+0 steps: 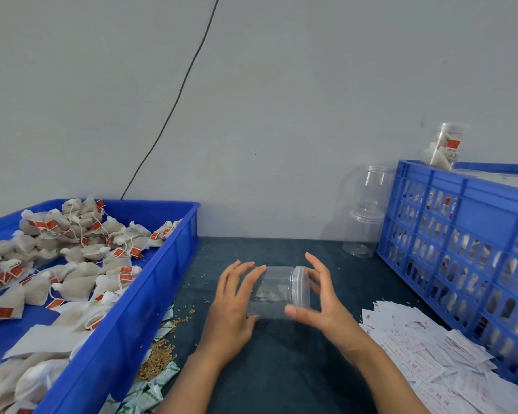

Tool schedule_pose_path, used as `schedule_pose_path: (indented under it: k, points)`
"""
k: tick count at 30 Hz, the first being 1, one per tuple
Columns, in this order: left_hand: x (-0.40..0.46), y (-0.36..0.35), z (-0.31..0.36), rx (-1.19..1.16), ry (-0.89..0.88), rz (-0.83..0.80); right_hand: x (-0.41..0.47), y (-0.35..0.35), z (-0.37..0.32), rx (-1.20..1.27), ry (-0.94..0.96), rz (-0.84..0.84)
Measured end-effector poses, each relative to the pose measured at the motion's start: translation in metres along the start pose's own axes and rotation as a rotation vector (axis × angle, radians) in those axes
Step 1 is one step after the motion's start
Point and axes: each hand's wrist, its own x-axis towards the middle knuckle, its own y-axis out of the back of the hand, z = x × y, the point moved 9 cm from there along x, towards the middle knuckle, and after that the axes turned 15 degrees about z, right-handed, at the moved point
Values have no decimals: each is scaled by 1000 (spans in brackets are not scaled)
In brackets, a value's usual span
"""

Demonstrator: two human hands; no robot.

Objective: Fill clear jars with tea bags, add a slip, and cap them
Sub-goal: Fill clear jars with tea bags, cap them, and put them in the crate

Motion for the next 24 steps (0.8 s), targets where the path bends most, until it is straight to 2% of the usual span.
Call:
schedule_pose_path:
  k: [5, 8, 13, 19, 24]
  points:
    - [-1, -1, 3, 33, -36, -21, 3, 1, 13, 8, -154, 136]
    - [-1, -1, 1, 33, -22, -18, 3, 4, 11, 36, -111, 119]
    - [-1, 1, -1, 33, 1, -14, 1, 3, 1, -11, 39, -15]
    - [-1, 0, 2, 45, -18, -30, 6, 8, 14, 52, -157, 160]
    - [0, 2, 1, 32, -8, -9, 5, 10, 8, 23, -75, 104]
